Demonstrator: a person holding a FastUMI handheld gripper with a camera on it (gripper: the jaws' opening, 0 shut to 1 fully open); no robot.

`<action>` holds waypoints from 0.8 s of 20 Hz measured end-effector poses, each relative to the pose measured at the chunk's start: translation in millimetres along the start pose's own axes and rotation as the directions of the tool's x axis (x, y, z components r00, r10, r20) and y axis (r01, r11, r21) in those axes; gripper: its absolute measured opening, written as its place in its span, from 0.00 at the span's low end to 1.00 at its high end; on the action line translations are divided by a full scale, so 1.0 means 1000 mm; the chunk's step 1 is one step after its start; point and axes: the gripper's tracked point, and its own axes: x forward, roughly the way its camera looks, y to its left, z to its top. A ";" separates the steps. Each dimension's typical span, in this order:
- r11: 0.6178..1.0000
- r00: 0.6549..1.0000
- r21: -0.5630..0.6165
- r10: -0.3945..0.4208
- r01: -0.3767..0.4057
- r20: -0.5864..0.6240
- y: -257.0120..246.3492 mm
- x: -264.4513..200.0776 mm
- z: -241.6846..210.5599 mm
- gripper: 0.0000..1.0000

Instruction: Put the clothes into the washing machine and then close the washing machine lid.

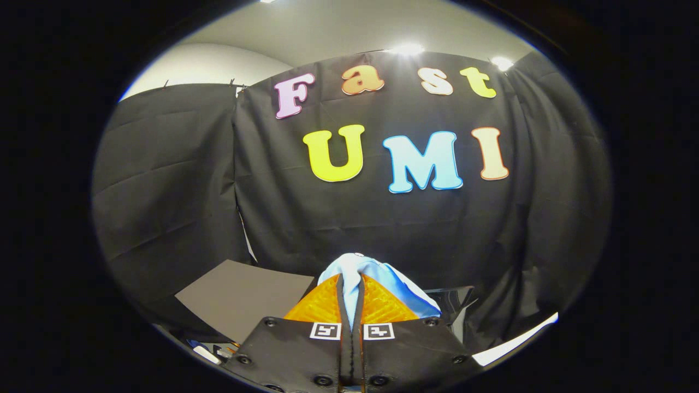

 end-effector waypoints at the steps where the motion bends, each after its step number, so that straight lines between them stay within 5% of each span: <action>1: 1.000 1.000 0.008 -0.007 0.007 -0.005 -0.005 0.001 -0.005 0.01; 16: 0.996 0.973 0.051 -0.058 0.071 -0.225 -0.051 0.048 -0.160 0.01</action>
